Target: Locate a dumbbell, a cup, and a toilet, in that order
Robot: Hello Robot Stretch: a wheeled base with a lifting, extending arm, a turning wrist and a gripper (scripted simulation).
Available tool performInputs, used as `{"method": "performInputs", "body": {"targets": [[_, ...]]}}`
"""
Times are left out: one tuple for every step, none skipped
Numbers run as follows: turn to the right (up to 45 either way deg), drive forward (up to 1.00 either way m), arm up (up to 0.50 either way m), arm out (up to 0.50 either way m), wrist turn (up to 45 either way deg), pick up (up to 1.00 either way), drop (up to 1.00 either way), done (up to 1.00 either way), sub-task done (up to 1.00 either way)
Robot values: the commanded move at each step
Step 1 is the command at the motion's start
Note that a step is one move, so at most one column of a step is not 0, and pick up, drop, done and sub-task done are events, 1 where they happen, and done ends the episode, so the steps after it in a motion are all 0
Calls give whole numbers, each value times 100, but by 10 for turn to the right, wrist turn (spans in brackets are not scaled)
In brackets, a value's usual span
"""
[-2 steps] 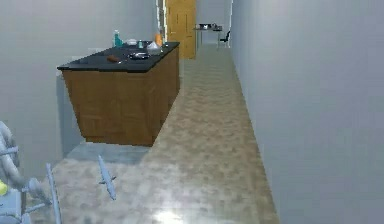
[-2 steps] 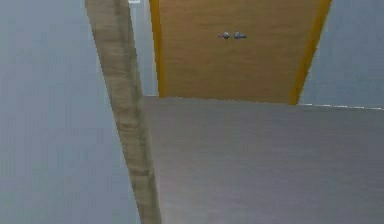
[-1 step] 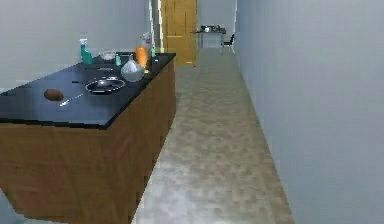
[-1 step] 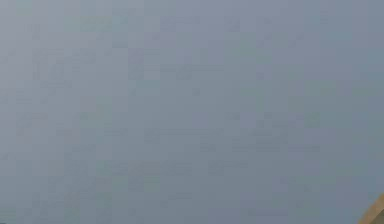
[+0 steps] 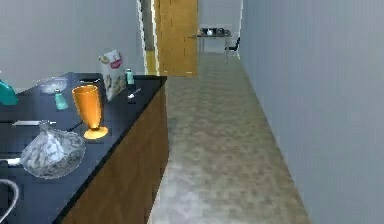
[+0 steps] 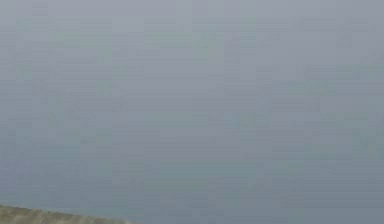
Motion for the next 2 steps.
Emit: {"method": "performInputs", "body": {"targets": [[30,0,0,0,0,0,0,0,0],[90,0,0,0,0,0,0,0,0]]}}
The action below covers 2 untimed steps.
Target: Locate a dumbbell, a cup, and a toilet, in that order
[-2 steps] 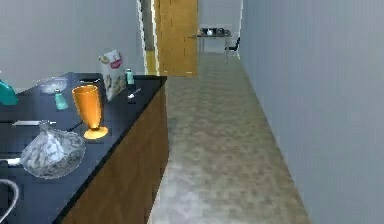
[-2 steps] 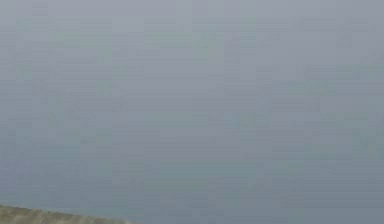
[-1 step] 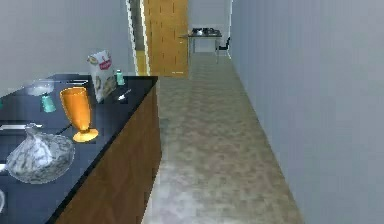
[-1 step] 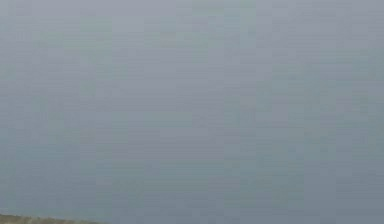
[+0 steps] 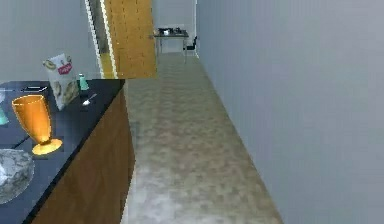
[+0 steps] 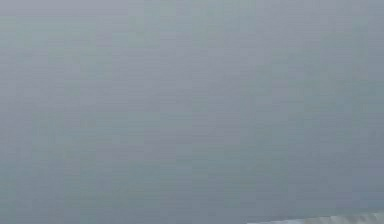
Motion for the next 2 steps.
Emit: {"method": "performInputs", "body": {"targets": [[0,100,0,0,0,0,0,0,0],[0,80,0,0,0,0,0,0,0]]}}
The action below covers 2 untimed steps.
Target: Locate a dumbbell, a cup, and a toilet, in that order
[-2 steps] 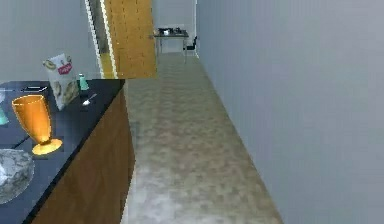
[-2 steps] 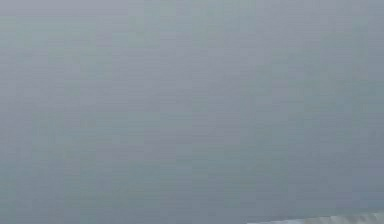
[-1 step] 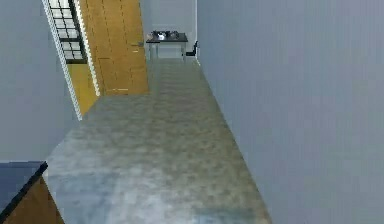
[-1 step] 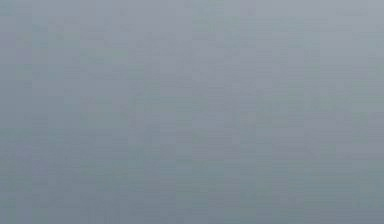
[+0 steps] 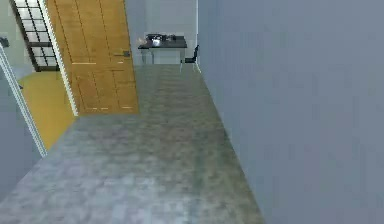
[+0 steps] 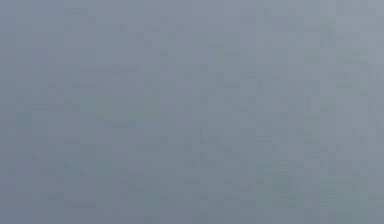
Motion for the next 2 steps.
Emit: {"method": "performInputs", "body": {"targets": [[-450,0,0,0,0,0,0,0,0],[-60,0,0,0,0,0,0,0,0]]}}
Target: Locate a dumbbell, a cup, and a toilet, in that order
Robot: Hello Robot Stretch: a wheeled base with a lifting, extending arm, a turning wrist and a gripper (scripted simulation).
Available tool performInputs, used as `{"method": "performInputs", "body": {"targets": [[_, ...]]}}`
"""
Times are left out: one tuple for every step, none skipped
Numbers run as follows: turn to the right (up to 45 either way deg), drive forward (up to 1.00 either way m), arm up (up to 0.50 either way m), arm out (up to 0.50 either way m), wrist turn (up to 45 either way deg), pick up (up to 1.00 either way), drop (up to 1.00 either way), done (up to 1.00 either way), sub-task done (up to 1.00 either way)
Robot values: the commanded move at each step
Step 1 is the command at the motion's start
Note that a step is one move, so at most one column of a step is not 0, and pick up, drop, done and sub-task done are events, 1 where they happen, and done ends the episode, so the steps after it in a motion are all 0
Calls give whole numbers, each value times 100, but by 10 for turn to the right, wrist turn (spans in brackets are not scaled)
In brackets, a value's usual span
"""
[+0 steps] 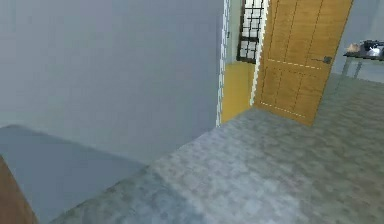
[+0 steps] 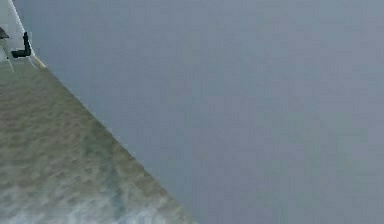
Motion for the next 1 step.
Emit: {"method": "performInputs", "body": {"targets": [[0,25,0,0,0,0,0,0,0]]}}
